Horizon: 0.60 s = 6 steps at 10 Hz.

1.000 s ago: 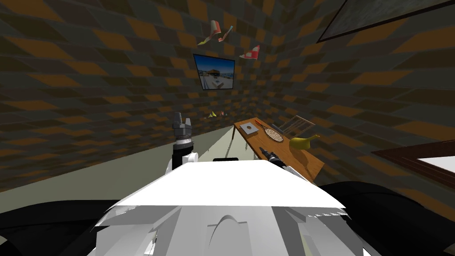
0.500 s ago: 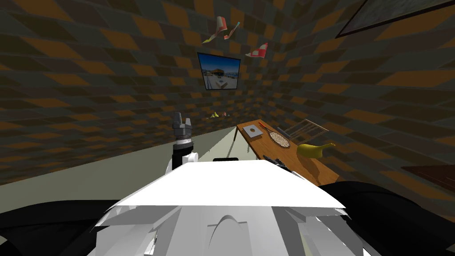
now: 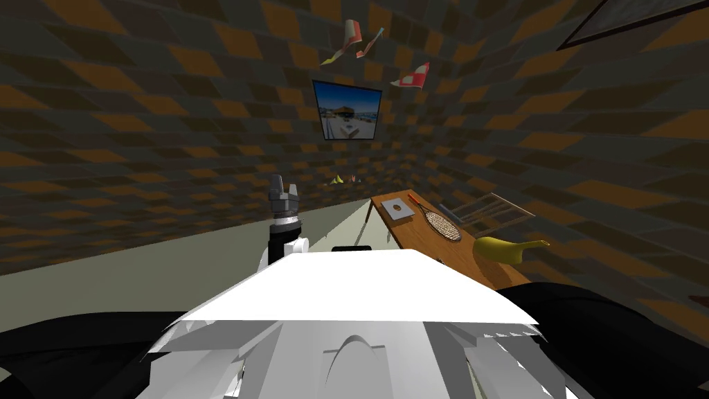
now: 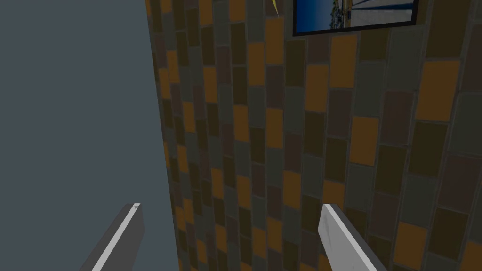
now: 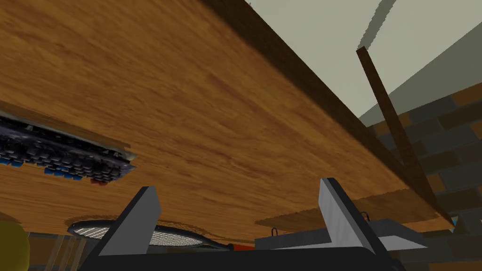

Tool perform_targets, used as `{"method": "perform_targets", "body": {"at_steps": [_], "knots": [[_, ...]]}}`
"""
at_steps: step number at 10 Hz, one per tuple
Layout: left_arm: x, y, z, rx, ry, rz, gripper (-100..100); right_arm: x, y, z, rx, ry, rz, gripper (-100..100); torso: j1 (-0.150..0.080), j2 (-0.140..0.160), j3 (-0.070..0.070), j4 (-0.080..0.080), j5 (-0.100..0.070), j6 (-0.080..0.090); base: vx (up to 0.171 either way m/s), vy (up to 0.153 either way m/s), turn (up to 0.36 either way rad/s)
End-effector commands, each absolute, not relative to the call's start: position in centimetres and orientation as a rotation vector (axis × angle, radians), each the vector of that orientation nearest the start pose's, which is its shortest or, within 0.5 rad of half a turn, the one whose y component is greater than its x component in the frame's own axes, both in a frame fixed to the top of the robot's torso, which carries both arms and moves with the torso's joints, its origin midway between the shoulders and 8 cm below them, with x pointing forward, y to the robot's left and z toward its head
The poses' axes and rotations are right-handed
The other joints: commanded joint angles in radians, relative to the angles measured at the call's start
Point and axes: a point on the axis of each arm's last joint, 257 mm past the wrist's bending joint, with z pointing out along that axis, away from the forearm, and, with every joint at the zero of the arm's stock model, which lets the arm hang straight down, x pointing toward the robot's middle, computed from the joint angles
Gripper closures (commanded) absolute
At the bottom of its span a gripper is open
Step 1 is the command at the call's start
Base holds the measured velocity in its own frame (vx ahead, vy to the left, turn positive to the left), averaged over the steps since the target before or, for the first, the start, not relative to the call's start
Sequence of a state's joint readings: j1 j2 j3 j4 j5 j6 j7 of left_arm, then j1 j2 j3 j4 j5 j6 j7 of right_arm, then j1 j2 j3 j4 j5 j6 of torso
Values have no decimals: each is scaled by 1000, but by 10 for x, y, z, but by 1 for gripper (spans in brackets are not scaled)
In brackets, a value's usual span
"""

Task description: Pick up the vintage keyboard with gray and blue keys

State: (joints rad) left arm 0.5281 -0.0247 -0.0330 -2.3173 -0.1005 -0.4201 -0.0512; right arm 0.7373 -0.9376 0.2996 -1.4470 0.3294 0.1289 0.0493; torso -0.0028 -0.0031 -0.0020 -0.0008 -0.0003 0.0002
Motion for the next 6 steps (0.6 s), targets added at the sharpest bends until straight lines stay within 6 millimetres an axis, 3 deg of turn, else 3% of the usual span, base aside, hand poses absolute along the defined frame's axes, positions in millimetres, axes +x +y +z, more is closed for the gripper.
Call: {"method": "perform_targets", "body": {"at_steps": [1, 2, 6], "knots": [[351, 265, 16, -651, 709, -1195, 0, 63, -551, -504, 493, 2630, -246, -100, 0, 0, 0, 0, 0, 0, 82, -54, 193], [351, 265, 16, -651, 709, -1195, 0, 60, -548, -506, 490, 2637, -241, -100, 0, -1, 0, 0, 0, 0, 64, -59, 47], [351, 265, 16, -651, 709, -1195, 0, -32, -567, -518, 246, 2862, -352, -100, -4, -2, -1, 0, -1, 0, 74, -98, 137]]}}
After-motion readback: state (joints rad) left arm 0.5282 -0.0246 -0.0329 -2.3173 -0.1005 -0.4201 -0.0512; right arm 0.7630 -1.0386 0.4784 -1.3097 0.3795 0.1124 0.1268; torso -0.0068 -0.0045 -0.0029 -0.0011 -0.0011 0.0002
